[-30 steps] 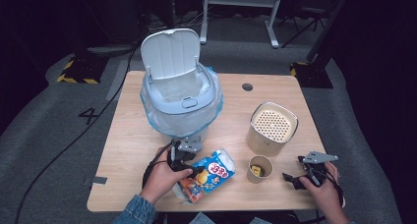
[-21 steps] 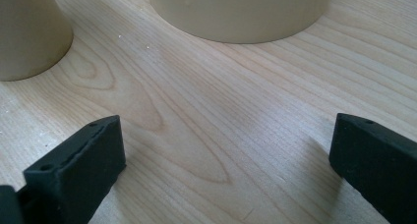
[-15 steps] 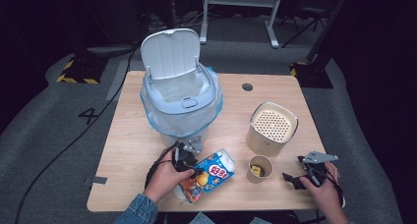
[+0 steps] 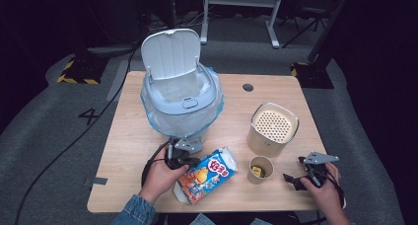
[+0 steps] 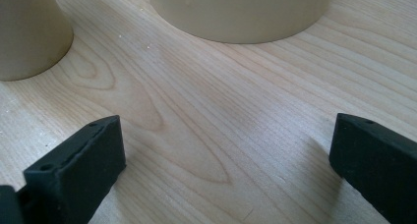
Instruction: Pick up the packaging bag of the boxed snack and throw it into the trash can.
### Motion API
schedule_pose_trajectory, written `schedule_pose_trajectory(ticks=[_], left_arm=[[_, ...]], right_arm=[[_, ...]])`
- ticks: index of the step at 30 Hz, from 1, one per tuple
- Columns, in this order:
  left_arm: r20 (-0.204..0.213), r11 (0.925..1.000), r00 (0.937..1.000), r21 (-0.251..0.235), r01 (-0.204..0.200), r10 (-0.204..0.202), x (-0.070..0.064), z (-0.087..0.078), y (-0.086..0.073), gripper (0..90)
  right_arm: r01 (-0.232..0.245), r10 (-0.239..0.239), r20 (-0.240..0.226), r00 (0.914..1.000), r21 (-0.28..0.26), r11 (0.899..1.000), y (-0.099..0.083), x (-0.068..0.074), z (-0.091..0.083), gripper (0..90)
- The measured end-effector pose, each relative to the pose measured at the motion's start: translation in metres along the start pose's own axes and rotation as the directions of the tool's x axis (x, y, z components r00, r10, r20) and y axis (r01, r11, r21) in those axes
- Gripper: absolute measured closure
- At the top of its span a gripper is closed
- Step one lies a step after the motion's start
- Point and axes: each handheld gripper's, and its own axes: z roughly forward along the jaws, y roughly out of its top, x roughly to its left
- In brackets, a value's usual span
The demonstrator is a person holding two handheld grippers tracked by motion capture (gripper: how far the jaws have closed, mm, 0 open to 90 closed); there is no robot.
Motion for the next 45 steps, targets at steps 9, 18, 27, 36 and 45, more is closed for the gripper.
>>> schedule_pose_trajectory(ticks=[9,18,27,36,45], left_arm=[[0.025,0.9788,0.9987,-0.201,-0.039,0.044,-0.007,-0.035,0.008,88.3],[-0.021,0.9168,0.996,-0.389,-0.088,0.087,-0.01,-0.072,0.021,88.4],[-0.033,0.8876,0.9936,-0.447,-0.111,0.108,-0.007,-0.098,0.038,88.3],[-0.061,0.8642,0.9919,-0.487,-0.127,0.111,-0.006,-0.123,0.062,88.3],[-0.076,0.8589,0.985,-0.482,-0.173,0.155,-0.008,-0.141,0.087,88.3]], right_arm=[[0.001,-0.001,-0.003,1.0,0.001,1.0,0.0,0.0,0.0,0.6],[0.002,-0.002,-0.003,1.0,0.001,1.0,0.0,0.0,0.0,0.6],[0.002,-0.002,-0.002,1.0,0.0,1.0,0.0,0.0,0.0,0.6],[0.002,-0.002,-0.002,1.0,-0.001,1.0,0.0,0.0,0.0,0.7],[0.003,-0.003,-0.002,1.0,0.0,1.0,0.0,0.0,0.0,0.7]])
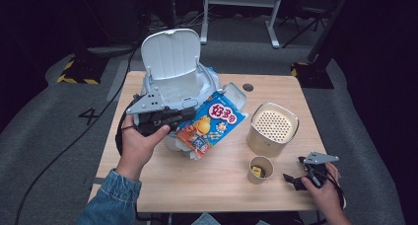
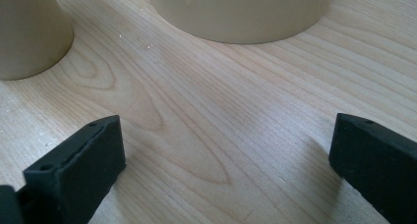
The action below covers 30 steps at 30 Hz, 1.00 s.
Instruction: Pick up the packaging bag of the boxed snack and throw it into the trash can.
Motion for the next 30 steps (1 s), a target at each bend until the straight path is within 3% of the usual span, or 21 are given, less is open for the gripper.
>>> schedule_pose_trajectory(ticks=[9,14,30], left_arm=[[-0.005,0.9995,0.9999,-0.028,-0.017,0.017,0.007,-0.003,0.025,88.3],[-0.032,0.9984,0.9993,-0.052,-0.021,0.02,0.01,-0.006,0.036,88.4],[-0.087,0.9863,0.9961,-0.165,-0.003,-0.012,0.019,-0.01,0.071,88.4]], right_arm=[[0.0,0.0,0.0,1.0,0.0,1.0,0.0,0.0,0.0,0.7],[0.0,0.0,0.0,1.0,0.0,1.0,0.0,0.0,0.0,0.7],[-0.001,0.001,0.0,1.0,-0.001,1.0,0.0,0.0,0.0,0.7]])
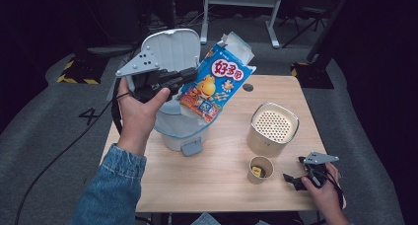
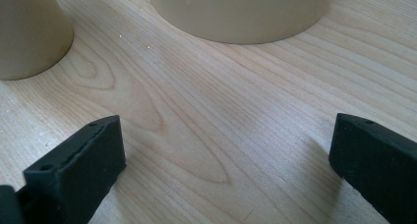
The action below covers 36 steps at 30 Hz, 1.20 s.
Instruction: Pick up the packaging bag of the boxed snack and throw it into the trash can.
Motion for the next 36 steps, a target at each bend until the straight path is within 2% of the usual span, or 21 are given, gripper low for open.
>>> schedule_pose_trajectory(ticks=[2,10,19,23,26,36], left_arm=[[0.004,0.9999,1.0,-0.007,0.007,-0.007,0.003,0.0,0.002,88.3],[-0.045,0.9961,0.9984,-0.082,0.03,-0.034,0.017,-0.003,0.007,88.4],[-0.129,0.9903,0.9893,-0.129,0.051,-0.068,0.03,-0.002,0.008,88.4],[-0.188,0.9909,0.9794,-0.125,0.05,-0.073,0.035,0.001,0.007,88.4],[-0.212,0.9893,0.9738,-0.136,0.053,-0.081,0.041,0.002,0.005,88.4],[-0.25,0.9937,0.9654,-0.101,0.049,-0.073,0.052,0.011,-0.002,88.3]], right_arm=[[0.0,0.0,0.0,1.0,0.0,1.0,0.0,0.0,0.0,0.7],[0.001,-0.001,0.0,1.0,0.0,1.0,0.0,0.0,0.0,0.7],[0.001,-0.001,0.0,1.0,0.0,1.0,0.0,0.0,0.0,0.7],[0.001,-0.001,0.0,1.0,0.0,1.0,0.0,0.0,0.0,0.7],[0.0,0.0,0.0,1.0,0.0,1.0,0.0,0.0,0.0,0.7],[0.001,-0.001,0.001,1.0,-0.001,1.0,0.0,0.0,0.0,0.7]])
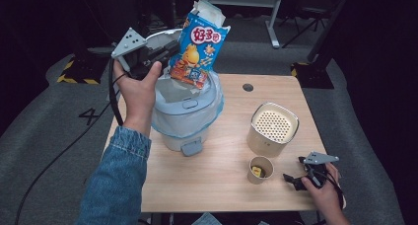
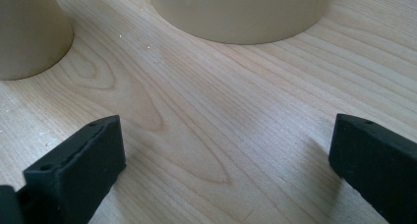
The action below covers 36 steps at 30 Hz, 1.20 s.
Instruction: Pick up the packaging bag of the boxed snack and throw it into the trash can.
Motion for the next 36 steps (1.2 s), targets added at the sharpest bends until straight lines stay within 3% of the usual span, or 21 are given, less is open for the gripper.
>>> schedule_pose_trajectory(ticks=[10,31,35,36], left_arm=[[-0.046,0.9987,0.9987,0.046,-0.02,0.022,0.003,0.011,-0.012,88.3],[-0.057,0.9926,0.9979,0.119,-0.022,0.029,0.008,0.022,-0.029,87.6],[-0.061,0.9871,0.9975,0.158,-0.026,0.037,0.009,0.024,-0.03,84.8],[-0.089,0.9822,0.9944,0.183,-0.041,0.058,0.008,0.026,-0.031,80.2]], right_arm=[[0.0,0.0,0.001,1.0,0.0,1.0,0.0,0.0,0.0,0.7],[-0.001,0.001,0.0,1.0,0.001,1.0,0.0,0.0,0.0,0.7],[-0.001,0.001,0.0,1.0,0.0,1.0,0.0,0.0,0.0,0.7],[-0.001,0.001,0.0,1.0,0.001,1.0,0.0,0.0,0.0,0.7]])
